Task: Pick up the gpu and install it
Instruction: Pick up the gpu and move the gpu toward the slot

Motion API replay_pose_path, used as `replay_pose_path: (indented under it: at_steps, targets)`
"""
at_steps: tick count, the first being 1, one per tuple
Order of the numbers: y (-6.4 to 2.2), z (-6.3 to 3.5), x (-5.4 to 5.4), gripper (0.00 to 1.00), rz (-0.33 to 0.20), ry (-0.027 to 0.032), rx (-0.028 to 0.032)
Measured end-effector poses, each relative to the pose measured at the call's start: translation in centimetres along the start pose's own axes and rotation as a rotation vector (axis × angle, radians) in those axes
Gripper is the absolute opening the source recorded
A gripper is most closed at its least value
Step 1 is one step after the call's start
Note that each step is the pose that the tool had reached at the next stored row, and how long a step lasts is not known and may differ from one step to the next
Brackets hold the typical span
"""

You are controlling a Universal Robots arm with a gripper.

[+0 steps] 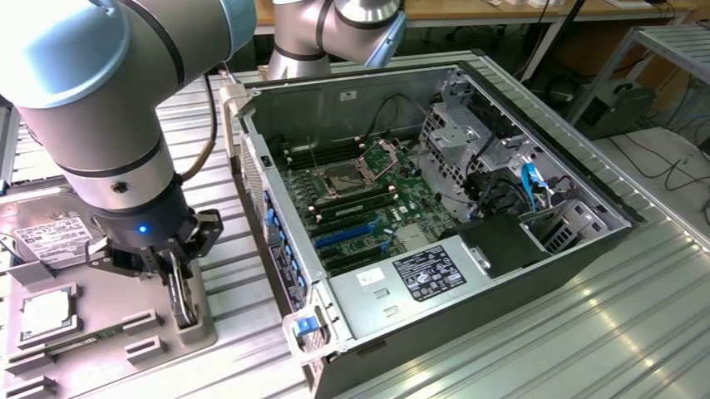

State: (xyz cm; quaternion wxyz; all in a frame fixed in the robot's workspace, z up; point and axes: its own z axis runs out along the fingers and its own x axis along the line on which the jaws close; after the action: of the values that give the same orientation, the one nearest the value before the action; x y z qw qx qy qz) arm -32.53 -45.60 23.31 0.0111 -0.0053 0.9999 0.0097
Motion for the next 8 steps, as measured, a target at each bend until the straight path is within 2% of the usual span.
replay_pose_path:
  at_steps: [8]
  targets:
    - [0.03, -1.53, 0.0, 0.28, 0.000, -0.0007, -0.0001]
